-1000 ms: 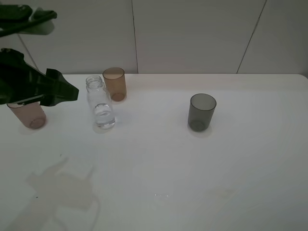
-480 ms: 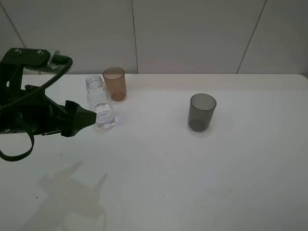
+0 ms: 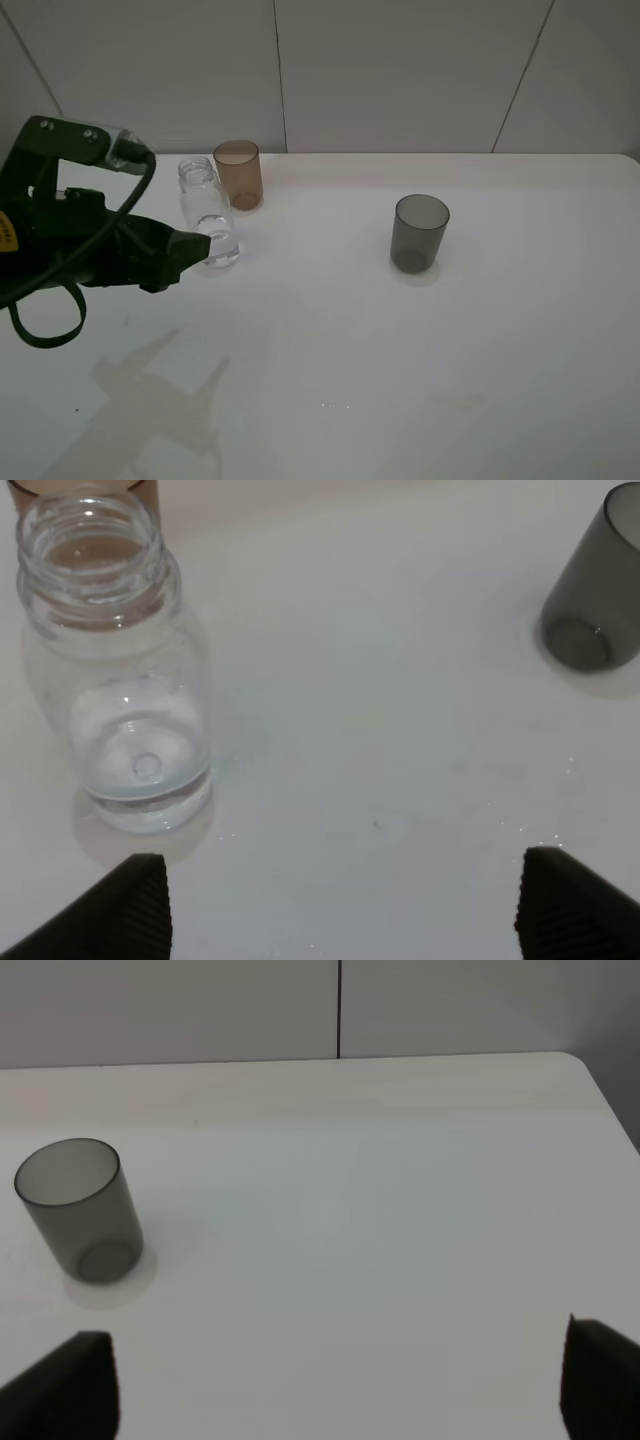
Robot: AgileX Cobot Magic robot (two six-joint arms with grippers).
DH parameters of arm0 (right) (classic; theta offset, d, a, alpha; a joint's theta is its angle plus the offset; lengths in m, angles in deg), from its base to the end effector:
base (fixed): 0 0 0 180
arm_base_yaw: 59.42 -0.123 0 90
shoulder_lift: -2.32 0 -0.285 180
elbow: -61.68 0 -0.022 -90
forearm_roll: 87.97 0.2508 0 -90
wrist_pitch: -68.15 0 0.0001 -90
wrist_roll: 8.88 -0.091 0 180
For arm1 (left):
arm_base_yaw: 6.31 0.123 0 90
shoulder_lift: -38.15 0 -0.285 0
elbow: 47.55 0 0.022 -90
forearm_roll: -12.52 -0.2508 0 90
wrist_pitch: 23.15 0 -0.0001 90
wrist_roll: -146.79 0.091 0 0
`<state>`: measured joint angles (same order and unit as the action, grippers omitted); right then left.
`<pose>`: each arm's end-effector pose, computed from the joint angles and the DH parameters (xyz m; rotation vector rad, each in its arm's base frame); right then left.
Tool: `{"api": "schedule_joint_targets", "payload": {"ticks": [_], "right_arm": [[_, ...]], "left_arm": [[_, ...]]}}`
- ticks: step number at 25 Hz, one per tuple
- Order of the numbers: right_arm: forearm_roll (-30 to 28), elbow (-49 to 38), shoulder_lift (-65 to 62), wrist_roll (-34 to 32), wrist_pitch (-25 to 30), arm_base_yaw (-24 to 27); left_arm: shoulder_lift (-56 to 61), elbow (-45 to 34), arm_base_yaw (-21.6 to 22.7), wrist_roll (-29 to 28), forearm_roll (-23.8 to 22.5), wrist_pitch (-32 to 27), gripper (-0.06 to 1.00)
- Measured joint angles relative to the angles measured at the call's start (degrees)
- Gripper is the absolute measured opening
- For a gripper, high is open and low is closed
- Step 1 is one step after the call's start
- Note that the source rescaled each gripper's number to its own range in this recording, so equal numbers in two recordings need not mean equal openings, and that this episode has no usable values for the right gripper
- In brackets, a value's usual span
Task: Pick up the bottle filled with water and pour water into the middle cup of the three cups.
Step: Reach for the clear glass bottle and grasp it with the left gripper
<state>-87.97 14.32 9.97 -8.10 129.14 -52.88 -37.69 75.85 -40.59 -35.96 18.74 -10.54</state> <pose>-0.0078 0.0009 0.2828 0.1018 2.0230 -0.0808 0.1739 -0.1160 0.2009 0.4533 2.0726 -0.4275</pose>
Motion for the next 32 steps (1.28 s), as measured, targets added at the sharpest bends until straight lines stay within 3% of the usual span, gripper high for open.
{"api": "schedule_joint_targets", "payload": {"ticks": [4,10,13,18,22,26,32], "right_arm": [[0.00,0.00,0.00,0.00,0.00,0.00],[0.00,0.00,0.00,0.00,0.00,0.00],[0.00,0.00,0.00,0.00,0.00,0.00],[0.00,0.00,0.00,0.00,0.00,0.00],[0.00,0.00,0.00,0.00,0.00,0.00],[0.00,0.00,0.00,0.00,0.00,0.00],[0.00,0.00,0.00,0.00,0.00,0.00]], "left_arm": [[-0.63,-2.84,-0.07,14.74,13.53,4.66,0.59],[-0.91,-9.04,-0.07,19.36,21.34,17.28,0.59],[-3.00,-11.50,-0.07,19.90,22.17,26.48,0.59],[-12.31,-12.31,-0.07,19.41,22.36,36.23,0.59],[-21.06,-12.31,-0.07,15.77,21.59,45.84,0.59],[-28.85,-12.31,-0.07,10.78,18.01,54.52,0.59],[-37.07,-11.15,-0.07,6.45,17.57,55.99,0.56]]}}
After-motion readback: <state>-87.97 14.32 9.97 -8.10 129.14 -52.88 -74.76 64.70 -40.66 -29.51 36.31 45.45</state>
